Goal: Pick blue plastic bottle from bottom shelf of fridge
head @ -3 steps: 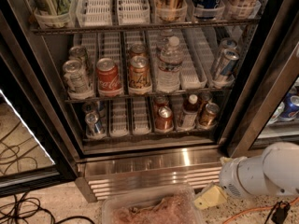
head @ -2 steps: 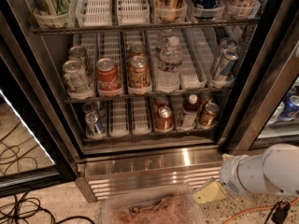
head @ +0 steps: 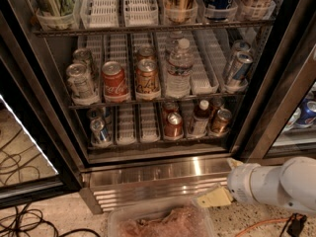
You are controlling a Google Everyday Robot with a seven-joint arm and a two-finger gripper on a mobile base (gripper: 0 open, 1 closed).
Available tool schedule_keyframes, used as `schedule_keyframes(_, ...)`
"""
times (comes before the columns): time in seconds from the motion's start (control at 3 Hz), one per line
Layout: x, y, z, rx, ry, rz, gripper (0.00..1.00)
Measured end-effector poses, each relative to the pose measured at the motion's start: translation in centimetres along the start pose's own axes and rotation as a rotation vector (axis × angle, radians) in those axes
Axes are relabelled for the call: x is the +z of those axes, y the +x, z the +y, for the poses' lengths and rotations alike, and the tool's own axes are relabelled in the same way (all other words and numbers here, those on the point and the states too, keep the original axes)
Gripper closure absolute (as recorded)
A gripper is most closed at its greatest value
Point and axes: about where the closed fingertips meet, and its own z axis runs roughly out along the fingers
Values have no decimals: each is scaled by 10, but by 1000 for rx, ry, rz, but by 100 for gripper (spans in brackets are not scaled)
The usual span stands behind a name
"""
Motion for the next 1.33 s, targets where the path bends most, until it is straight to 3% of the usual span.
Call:
schedule_keyframes(0.67,30,-33,-7,26,78,-217,0)
schedule_keyframes(1.0,35,-54,-10,14,121,-263,0)
schedule_keyframes(1.33,35,-54,-10,14,122,-263,0)
